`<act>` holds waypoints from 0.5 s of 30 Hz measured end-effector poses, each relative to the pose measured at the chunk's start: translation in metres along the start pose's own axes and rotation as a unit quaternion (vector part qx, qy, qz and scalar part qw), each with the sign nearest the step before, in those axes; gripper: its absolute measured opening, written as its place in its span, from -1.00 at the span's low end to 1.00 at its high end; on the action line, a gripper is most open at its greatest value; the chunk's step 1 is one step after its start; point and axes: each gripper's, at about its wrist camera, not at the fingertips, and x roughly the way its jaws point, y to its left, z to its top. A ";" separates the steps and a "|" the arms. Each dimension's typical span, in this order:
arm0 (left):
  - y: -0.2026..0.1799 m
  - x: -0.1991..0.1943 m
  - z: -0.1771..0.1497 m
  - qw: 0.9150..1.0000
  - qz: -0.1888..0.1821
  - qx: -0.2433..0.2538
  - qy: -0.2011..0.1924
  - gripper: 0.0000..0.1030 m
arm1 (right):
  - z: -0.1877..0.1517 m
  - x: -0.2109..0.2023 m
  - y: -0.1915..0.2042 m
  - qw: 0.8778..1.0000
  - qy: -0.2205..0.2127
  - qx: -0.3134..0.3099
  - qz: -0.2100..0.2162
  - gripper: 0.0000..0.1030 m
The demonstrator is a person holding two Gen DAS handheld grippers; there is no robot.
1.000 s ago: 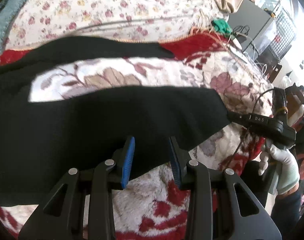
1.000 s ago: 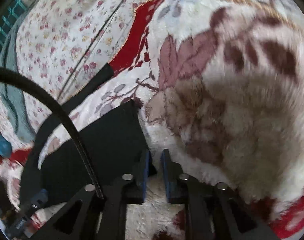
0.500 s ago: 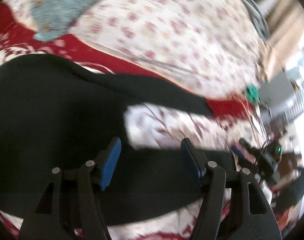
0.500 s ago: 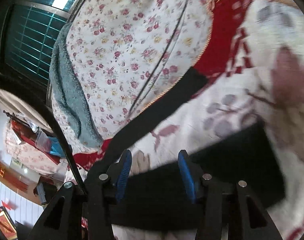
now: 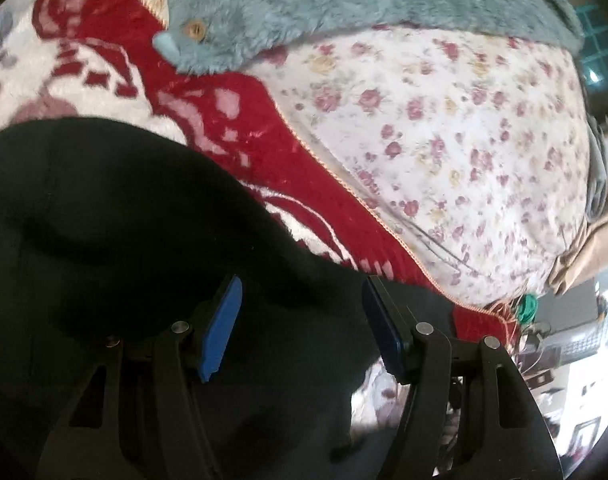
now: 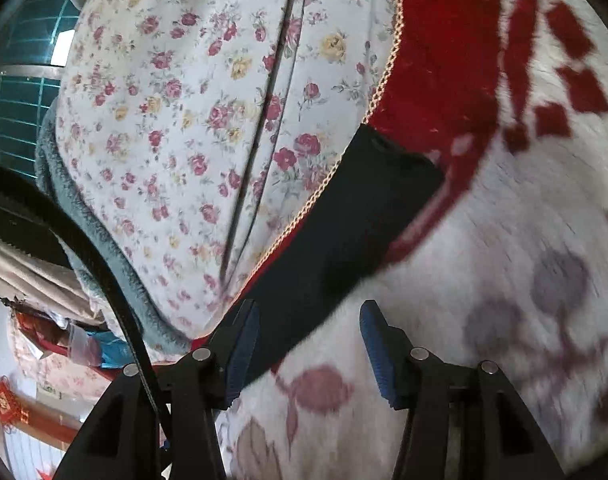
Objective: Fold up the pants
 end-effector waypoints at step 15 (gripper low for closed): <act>-0.018 0.055 0.022 0.995 0.092 0.034 -0.007 -0.85 | 0.027 0.030 -0.006 1.000 0.001 0.002 -0.011 -0.90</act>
